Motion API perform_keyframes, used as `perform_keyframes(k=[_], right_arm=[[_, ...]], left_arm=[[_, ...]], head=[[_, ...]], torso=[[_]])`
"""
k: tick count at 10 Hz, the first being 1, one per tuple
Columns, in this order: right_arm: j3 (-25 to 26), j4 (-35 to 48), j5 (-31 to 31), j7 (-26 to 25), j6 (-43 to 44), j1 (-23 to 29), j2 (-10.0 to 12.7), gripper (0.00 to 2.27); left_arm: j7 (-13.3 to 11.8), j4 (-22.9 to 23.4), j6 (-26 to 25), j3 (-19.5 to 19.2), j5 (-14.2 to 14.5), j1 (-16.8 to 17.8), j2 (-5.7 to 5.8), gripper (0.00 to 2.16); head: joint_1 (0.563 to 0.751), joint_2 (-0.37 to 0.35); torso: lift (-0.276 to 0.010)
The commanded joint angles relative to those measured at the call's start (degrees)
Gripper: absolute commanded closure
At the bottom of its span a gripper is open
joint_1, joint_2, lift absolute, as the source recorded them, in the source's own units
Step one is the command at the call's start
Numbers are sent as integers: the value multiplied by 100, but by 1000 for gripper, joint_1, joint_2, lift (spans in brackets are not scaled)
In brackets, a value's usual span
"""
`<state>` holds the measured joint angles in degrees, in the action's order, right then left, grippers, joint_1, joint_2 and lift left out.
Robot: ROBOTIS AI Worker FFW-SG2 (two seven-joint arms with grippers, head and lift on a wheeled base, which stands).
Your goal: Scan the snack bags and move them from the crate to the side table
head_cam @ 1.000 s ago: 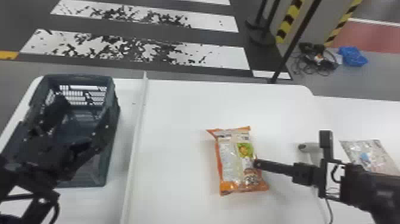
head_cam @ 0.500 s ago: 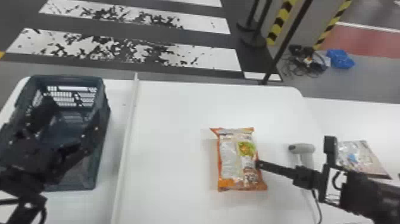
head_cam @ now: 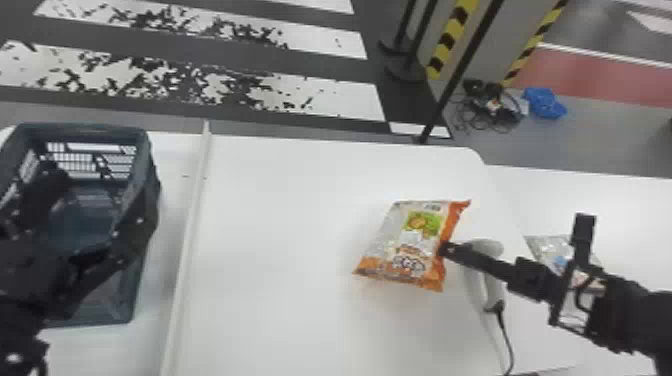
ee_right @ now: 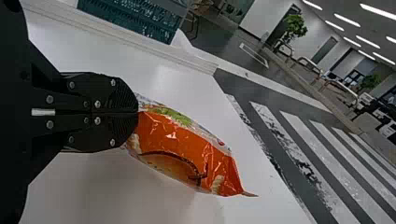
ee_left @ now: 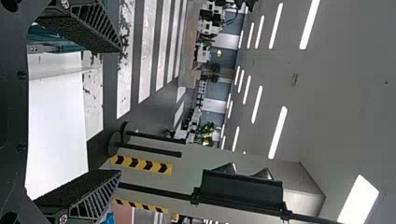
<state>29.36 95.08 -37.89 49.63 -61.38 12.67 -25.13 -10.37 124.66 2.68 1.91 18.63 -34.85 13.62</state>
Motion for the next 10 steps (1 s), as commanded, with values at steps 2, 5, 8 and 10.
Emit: perform_keyframes(k=[2, 5, 8, 10], right_arm=[[403, -86, -457, -6, -186, -89, -10, 2233], [1124, -728, -773, -155, -274, -687, -274, 2233], [1511, -2380, -817, -709, 640, -1768, -783, 2233], [1537, -2802, -395, -1289, 1220, -2093, -819, 2233]], left_arm=[[0, 41, 35, -24, 0, -66, 0, 66], [-35, 50, 35, -15, -35, -92, 0, 66], [-35, -3, 17, -24, -106, -127, 18, 66], [-26, -65, 35, -41, -114, -127, 0, 66]], head=[[695, -263], [695, -312], [695, -350], [695, -350]], torso=[[-87], [-87], [-87], [-87]])
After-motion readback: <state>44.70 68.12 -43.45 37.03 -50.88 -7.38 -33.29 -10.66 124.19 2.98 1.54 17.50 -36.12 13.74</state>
